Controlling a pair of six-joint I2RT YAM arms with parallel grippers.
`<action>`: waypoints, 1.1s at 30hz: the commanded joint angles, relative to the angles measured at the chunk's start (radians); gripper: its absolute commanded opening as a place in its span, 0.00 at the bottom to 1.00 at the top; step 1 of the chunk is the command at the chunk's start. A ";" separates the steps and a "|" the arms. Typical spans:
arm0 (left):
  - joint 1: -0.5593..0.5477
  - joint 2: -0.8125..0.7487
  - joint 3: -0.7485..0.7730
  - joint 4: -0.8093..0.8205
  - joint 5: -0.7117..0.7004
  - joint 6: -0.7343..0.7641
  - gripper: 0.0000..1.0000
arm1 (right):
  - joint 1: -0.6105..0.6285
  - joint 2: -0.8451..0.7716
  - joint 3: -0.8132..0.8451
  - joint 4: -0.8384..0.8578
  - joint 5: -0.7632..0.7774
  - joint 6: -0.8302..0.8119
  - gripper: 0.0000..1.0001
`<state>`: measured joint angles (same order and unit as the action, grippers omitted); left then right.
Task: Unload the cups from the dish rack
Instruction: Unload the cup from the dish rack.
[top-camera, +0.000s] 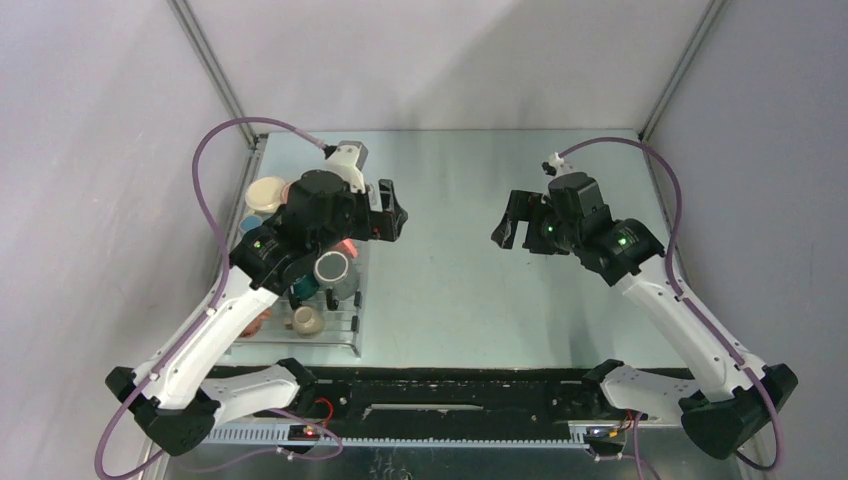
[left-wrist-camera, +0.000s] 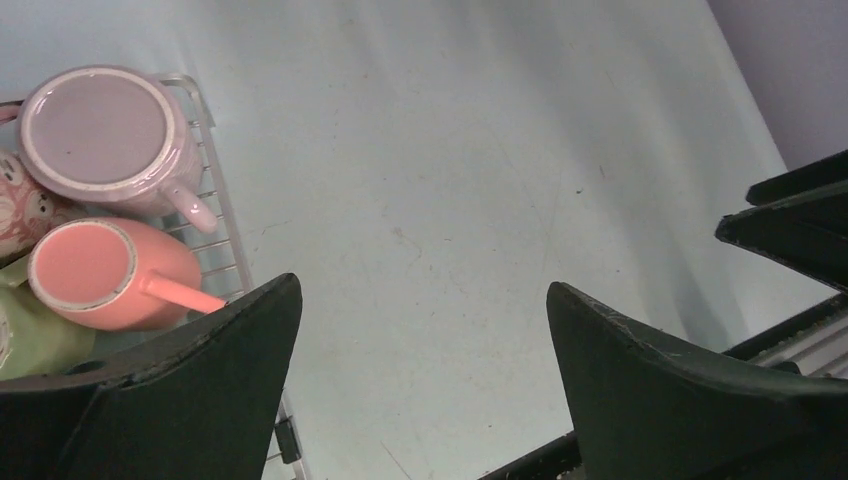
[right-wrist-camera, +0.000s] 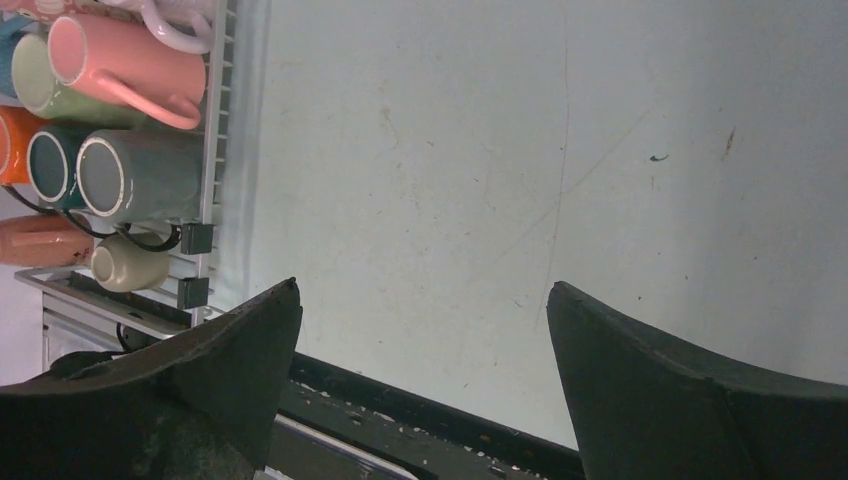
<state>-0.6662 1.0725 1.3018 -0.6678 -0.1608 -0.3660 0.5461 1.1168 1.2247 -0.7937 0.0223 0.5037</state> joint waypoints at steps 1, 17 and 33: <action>0.003 -0.030 0.012 -0.046 -0.064 0.002 1.00 | 0.009 -0.026 -0.011 0.016 0.028 -0.011 1.00; 0.008 -0.192 -0.202 -0.243 -0.347 -0.214 1.00 | 0.026 -0.024 -0.094 0.082 -0.004 -0.017 1.00; 0.030 -0.327 -0.545 -0.198 -0.397 -0.475 0.98 | 0.081 -0.006 -0.140 0.122 -0.001 -0.007 1.00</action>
<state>-0.6510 0.7685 0.8223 -0.9154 -0.5121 -0.7517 0.6155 1.1168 1.0977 -0.7113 0.0135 0.5022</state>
